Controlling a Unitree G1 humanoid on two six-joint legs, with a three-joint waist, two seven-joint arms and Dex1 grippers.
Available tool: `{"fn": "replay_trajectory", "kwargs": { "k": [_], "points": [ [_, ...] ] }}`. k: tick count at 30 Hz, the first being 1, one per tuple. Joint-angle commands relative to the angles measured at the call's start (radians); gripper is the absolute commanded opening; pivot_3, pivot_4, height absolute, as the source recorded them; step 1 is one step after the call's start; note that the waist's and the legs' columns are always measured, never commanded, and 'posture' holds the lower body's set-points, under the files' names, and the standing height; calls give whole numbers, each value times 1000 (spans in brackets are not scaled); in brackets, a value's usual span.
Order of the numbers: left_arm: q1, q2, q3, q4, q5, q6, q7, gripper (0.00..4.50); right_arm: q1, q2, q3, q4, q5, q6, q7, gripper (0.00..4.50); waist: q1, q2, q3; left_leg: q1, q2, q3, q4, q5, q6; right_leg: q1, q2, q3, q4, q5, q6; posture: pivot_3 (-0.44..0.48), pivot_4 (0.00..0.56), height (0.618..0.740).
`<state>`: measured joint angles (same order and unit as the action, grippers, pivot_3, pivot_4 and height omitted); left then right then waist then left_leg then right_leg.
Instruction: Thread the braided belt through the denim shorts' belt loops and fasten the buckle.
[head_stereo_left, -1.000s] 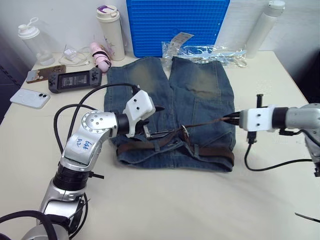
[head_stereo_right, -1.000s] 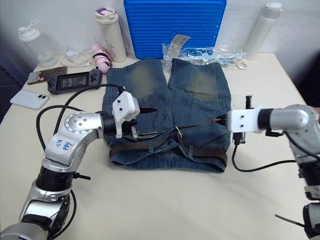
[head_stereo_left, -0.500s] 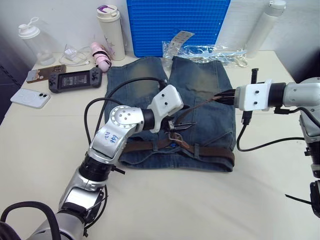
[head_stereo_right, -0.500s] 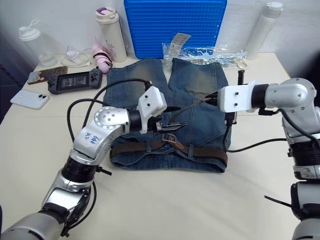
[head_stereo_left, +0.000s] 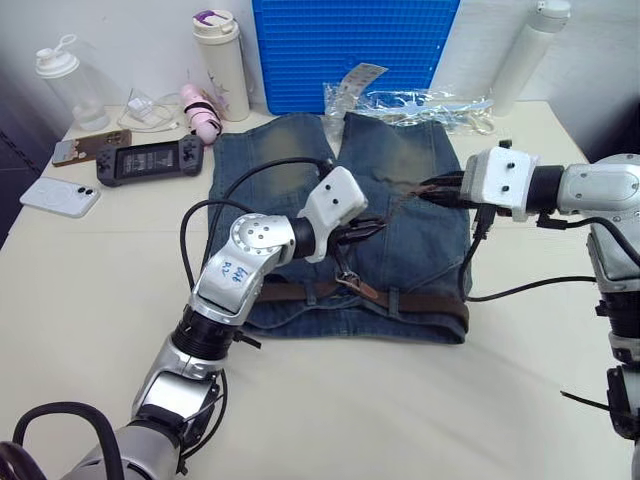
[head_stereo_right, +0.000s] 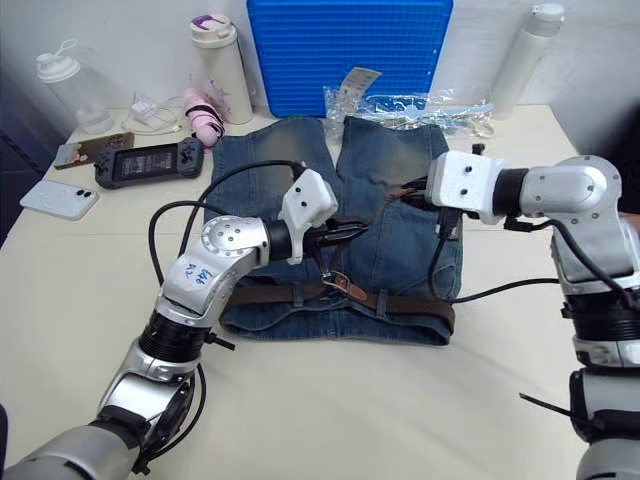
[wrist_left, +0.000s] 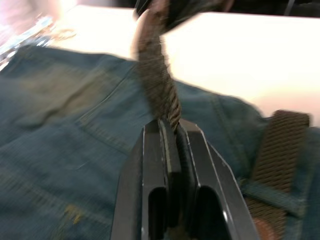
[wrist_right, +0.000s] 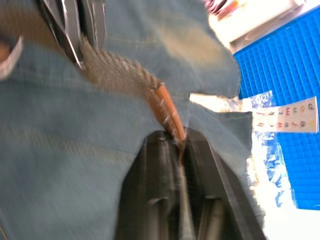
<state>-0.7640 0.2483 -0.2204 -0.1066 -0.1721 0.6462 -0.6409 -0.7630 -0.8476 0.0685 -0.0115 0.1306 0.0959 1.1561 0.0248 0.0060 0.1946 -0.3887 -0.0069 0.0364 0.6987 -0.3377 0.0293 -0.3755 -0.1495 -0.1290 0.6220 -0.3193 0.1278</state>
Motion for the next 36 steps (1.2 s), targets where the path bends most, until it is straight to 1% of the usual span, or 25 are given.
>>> {"fn": "replay_trajectory", "kwargs": {
  "k": [1,2,4,5,7,8,9,10,11,12,15,17,18,19,22,24,27,29,31,33,36],
  "points": [
    [25,-8,97,-49,-67,62,35,0,51,-10,-57,-105,89,151,-16,2763,0,0,0,0,0,0,0,0,0,0,0,0,0,0,0,0,150,693],
    [36,-10,129,-56,-88,93,50,0,76,-8,-63,-123,103,199,-33,3141,0,0,0,0,0,0,0,0,0,0,0,0,0,0,0,0,150,693],
    [50,-20,185,-70,-130,157,83,0,116,3,-70,-160,128,280,-65,4109,2,0,0,0,0,0,0,0,0,0,0,0,0,0,0,0,150,693],
    [57,-33,222,-78,-157,201,108,0,140,15,-76,-184,145,324,-86,4478,2,0,0,0,0,0,0,0,0,0,0,0,0,0,0,0,150,693],
    [79,-50,293,-97,-210,322,156,0,191,64,-93,-230,213,439,-139,4478,1,0,0,0,0,-1,0,0,0,0,0,0,0,0,0,0,150,693],
    [94,-35,297,-107,-220,377,158,0,204,82,-100,-245,241,484,-154,4478,1,0,0,0,0,-1,0,0,0,0,0,0,1,0,0,0,150,693],
    [114,-9,287,-116,-221,406,151,0,212,105,-111,-259,274,520,-169,4211,0,0,0,0,0,-1,0,0,0,0,0,0,1,0,0,0,150,693],
    [133,18,281,-122,-217,418,148,0,219,132,-120,-271,306,552,-187,3774,-1,0,0,0,0,-1,0,0,0,0,0,0,1,0,0,0,150,693],
    [145,31,285,-127,-221,429,151,0,223,150,-123,-283,324,572,-202,3518,-3,0,0,1,0,0,0,0,0,0,0,1,1,0,0,0,150,693],
    [152,29,307,-132,-239,445,157,0,228,166,-114,-292,326,579,-217,3043,-4,0,0,1,0,0,-1,0,0,0,0,1,1,0,0,0,150,693],
    [161,-3,370,-155,-288,474,194,0,238,221,-85,-296,335,597,-264,1588,1,0,0,1,0,-1,0,0,0,0,0,0,1,0,0,0,150,693],
    [178,-33,386,-177,-303,494,227,0,243,253,-57,-284,337,612,-279,800,3,-1,0,1,-1,-1,0,0,0,0,-1,1,1,0,0,0,150,693],
    [188,-46,389,-188,-312,504,238,0,246,260,-33,-276,327,617,-280,332,3,-1,-1,1,-1,-2,0,0,0,0,-1,1,1,0,0,0,150,693],
    [196,-56,389,-196,-320,512,247,0,249,265,-15,-270,319,618,-279,35,2,-1,-1,1,-1,-1,0,0,0,0,-1,1,1,0,0,0,150,693],
    [248,-61,341,-226,-309,510,267,0,264,318,62,-249,312,640,-302,35,-1,-1,-1,1,-1,-1,-1,0,0,0,0,1,2,0,0,0,150,693],
    [274,-55,319,-243,-310,508,272,0,277,327,110,-242,287,651,-313,35,-3,-1,-1,2,-1,-1,-1,0,0,0,0,1,2,0,0,0,150,693],
    [308,-22,290,-274,-308,511,270,0,304,272,205,-243,210,646,-297,35,-2,-1,-1,2,-1,0,-1,0,0,-1,0,2,2,0,0,0,150,693],
    [325,29,261,-296,-306,531,256,0,312,240,243,-245,182,658,-293,35,-1,-1,-1,2,-1,0,0,0,0,0,0,2,2,0,0,0,150,693],
    [342,81,233,-308,-301,542,245,0,311,224,261,-247,167,668,-295,35,0,-3,-3,3,-1,-1,0,0,0,0,0,2,2,0,0,0,150,693],
    [359,114,215,-311,-298,533,237,0,305,217,268,-246,154,659,-293,35,1,-3,-7,3,-1,-1,-1,0,-1,0,0,2,2,0,0,0,150,693],
    [381,144,192,-309,-287,507,230,0,285,229,239,-251,175,633,-283,35,1,-5,-9,3,-1,-1,-1,-1,-1,0,0,2,1,0,0,0,150,693]
  ]
}}
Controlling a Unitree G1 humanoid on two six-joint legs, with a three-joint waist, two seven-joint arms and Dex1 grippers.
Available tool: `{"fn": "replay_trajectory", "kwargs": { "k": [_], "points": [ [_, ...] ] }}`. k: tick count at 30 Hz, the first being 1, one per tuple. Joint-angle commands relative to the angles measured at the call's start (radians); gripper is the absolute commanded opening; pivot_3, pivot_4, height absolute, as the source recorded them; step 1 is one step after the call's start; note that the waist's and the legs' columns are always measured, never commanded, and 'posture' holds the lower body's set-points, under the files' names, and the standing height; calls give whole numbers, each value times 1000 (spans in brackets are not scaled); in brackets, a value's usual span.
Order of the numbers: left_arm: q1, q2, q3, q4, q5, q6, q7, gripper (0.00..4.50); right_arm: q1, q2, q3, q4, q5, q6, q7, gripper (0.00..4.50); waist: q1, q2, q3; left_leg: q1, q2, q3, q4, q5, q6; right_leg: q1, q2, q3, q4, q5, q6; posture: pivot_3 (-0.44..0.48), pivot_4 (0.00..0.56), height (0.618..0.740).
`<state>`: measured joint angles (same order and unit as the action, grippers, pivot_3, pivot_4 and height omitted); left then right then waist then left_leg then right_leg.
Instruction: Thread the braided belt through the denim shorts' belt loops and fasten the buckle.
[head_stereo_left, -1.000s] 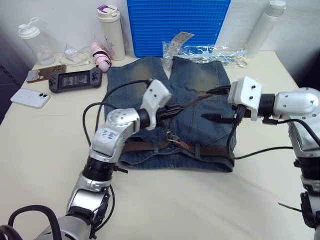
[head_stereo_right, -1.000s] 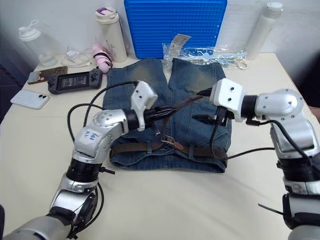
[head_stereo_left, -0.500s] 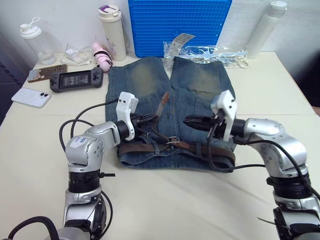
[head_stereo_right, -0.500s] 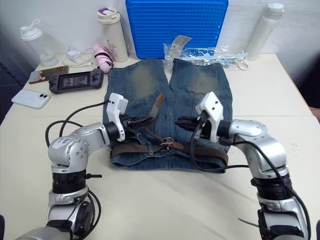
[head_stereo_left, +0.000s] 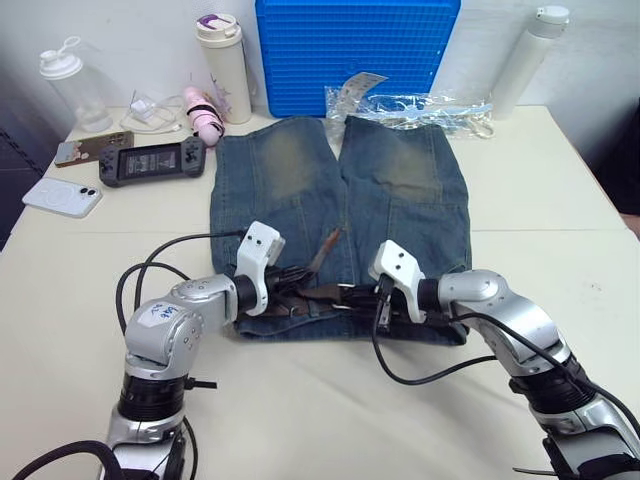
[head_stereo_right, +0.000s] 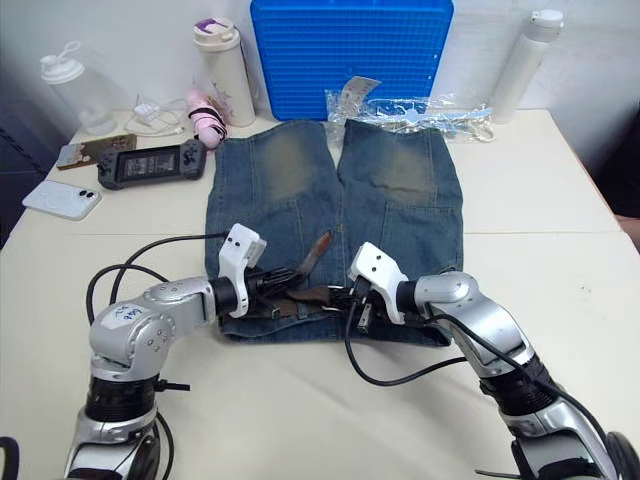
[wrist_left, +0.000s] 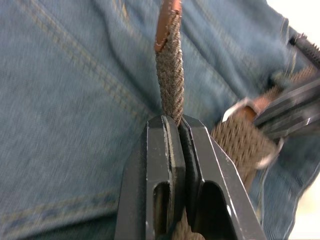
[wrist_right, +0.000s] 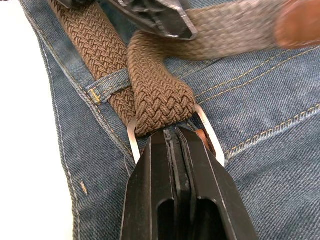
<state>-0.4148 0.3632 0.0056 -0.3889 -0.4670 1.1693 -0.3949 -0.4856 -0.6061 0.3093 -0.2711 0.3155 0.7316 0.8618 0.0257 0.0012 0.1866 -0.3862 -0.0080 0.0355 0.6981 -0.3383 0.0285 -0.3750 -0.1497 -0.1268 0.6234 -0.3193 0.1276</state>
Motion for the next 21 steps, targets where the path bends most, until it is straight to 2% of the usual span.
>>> {"fn": "replay_trajectory", "kwargs": {
  "k": [1,3,8,12,21],
  "points": [
    [36,34,-40,-26,12,-27,-14,0,-2,1,-32,1,14,-20,17,35,-1,0,-1,0,0,0,0,0,0,0,0,0,0,0,0,0,150,693],
    [44,55,-64,-27,24,-52,-20,0,-23,19,-92,-14,64,-21,22,35,-1,0,-1,0,0,0,0,0,0,0,0,0,0,0,0,0,150,693],
    [61,108,-143,-25,70,-153,-47,0,-60,-27,-150,-15,106,5,70,35,-2,0,-1,0,0,1,0,0,0,0,0,0,-1,0,0,0,150,693],
    [65,76,-151,-23,60,-208,-58,0,-53,-48,-129,-5,93,-2,95,35,-1,0,-1,0,0,0,-1,0,0,0,0,0,-1,0,0,0,150,693],
    [64,80,-177,-22,80,-217,-62,0,10,-44,-74,9,64,-19,102,35,0,0,-1,-1,0,1,0,0,0,0,0,0,-1,0,0,0,150,693]
  ]
}}
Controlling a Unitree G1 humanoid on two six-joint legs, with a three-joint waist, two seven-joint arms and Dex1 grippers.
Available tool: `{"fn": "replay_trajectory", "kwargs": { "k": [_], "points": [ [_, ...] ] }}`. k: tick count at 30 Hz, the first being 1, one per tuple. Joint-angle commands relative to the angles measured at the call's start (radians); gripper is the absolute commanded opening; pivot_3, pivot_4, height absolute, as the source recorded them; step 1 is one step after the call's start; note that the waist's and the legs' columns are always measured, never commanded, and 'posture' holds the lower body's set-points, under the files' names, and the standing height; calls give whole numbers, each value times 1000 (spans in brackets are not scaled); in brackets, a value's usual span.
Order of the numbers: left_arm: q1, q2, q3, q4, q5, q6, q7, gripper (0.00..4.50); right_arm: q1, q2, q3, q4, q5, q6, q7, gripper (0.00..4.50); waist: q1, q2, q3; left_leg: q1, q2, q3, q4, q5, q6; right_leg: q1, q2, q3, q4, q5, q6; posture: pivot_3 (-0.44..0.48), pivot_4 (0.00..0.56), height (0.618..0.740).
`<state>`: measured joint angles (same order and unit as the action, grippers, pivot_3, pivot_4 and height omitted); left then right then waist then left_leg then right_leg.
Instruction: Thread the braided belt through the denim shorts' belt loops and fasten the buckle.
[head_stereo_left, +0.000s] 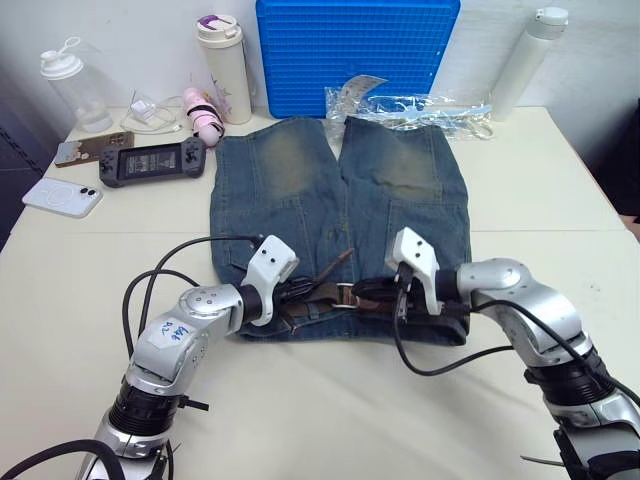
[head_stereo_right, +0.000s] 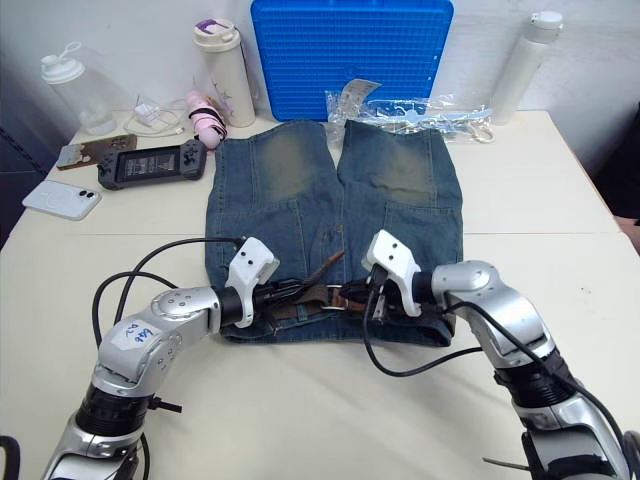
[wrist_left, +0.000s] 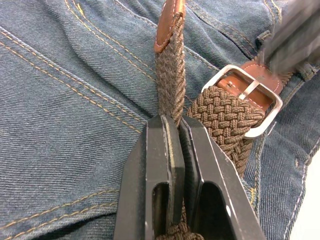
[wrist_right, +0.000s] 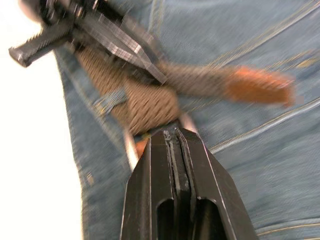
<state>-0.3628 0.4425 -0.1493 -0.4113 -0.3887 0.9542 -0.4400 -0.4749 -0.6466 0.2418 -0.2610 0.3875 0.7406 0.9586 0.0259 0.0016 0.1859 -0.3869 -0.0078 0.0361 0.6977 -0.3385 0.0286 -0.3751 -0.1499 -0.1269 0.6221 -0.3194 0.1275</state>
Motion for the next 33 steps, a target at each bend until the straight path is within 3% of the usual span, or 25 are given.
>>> {"fn": "replay_trajectory", "kwargs": {
  "k": [1,33],
  "points": [
    [12,2,-24,2,4,-3,-18,0,-1,-3,-9,6,-12,-31,4,35,0,0,0,0,0,0,0,0,0,0,0,0,0,0,0,0,150,693],
    [-8,-15,-43,21,13,-6,-20,0,-63,3,8,71,-33,-88,83,35,1,0,0,0,0,-1,0,0,0,0,0,-1,0,0,0,0,150,693]
  ]
}}
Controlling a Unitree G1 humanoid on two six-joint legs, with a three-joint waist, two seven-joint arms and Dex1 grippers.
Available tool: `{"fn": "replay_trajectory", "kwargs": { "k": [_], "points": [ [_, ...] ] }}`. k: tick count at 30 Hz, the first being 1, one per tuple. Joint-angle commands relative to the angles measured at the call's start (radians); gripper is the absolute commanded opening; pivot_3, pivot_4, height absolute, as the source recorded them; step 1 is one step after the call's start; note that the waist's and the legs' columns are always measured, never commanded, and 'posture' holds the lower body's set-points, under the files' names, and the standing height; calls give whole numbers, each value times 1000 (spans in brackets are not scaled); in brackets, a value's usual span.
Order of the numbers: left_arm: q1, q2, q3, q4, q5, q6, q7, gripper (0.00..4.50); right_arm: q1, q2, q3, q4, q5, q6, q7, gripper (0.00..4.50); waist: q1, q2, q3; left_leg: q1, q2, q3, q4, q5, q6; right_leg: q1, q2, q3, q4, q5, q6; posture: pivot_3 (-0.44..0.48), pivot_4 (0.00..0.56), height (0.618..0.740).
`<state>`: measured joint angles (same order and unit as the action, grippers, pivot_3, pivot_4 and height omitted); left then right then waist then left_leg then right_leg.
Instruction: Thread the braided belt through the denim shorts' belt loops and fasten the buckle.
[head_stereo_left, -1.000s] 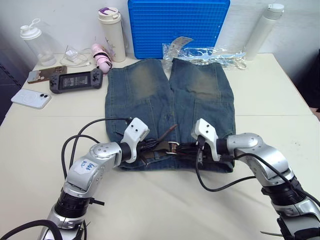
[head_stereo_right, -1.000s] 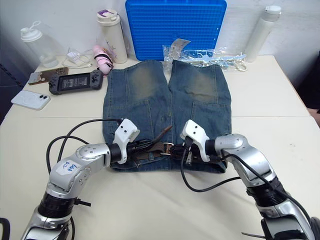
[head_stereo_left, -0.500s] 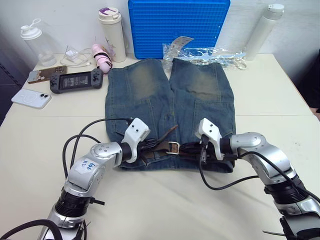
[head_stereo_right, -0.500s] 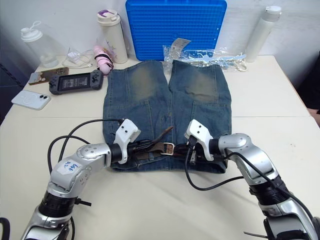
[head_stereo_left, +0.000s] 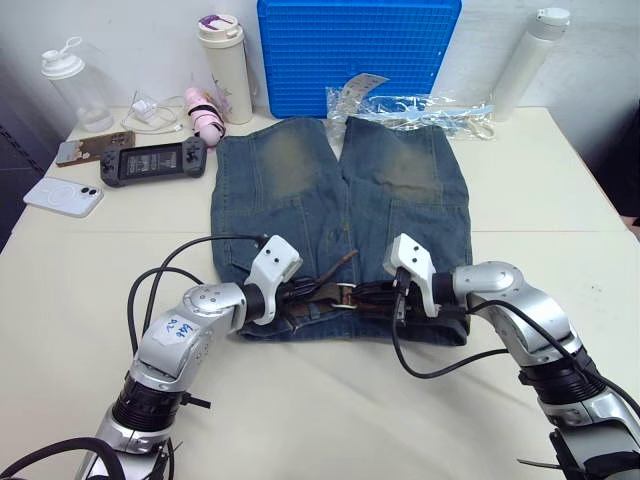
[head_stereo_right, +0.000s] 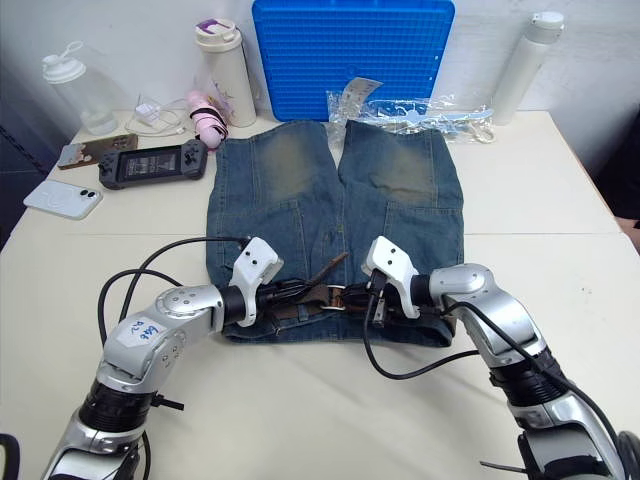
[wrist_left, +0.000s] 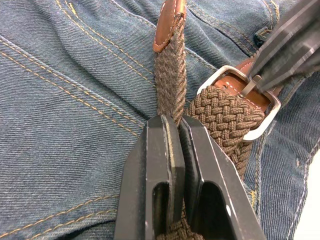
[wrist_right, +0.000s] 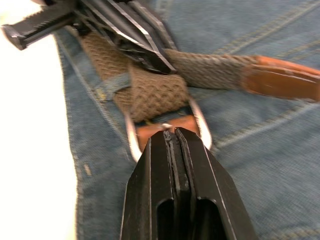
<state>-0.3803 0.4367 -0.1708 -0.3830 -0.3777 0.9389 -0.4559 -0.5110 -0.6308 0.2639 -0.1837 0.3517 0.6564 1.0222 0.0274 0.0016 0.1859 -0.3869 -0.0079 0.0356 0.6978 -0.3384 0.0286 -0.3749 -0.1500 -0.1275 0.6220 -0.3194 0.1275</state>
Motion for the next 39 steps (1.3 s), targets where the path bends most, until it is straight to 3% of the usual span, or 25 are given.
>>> {"fn": "replay_trajectory", "kwargs": {
  "k": [1,21,29,39],
  "points": [
    [10,-9,-21,-8,2,10,-5,0,-31,-11,-14,-3,3,-4,21,35,-1,0,0,0,0,0,0,0,0,0,0,0,0,0,0,0,150,693],
    [48,105,-1,36,76,-40,-7,0,-120,101,78,231,-73,-125,131,35,-10,0,0,1,1,1,0,0,0,0,1,0,0,0,-1,0,150,693],
    [58,117,-13,35,95,-63,-8,0,-144,113,51,219,-33,-89,180,35,-12,1,-1,1,2,1,0,0,-1,0,1,0,0,0,-1,0,150,693],
    [64,111,-12,36,100,-69,-10,0,-168,149,68,326,-76,-134,198,35,-17,1,-1,2,2,1,0,0,-1,0,1,0,1,-1,-1,0,150,693]
  ]
}}
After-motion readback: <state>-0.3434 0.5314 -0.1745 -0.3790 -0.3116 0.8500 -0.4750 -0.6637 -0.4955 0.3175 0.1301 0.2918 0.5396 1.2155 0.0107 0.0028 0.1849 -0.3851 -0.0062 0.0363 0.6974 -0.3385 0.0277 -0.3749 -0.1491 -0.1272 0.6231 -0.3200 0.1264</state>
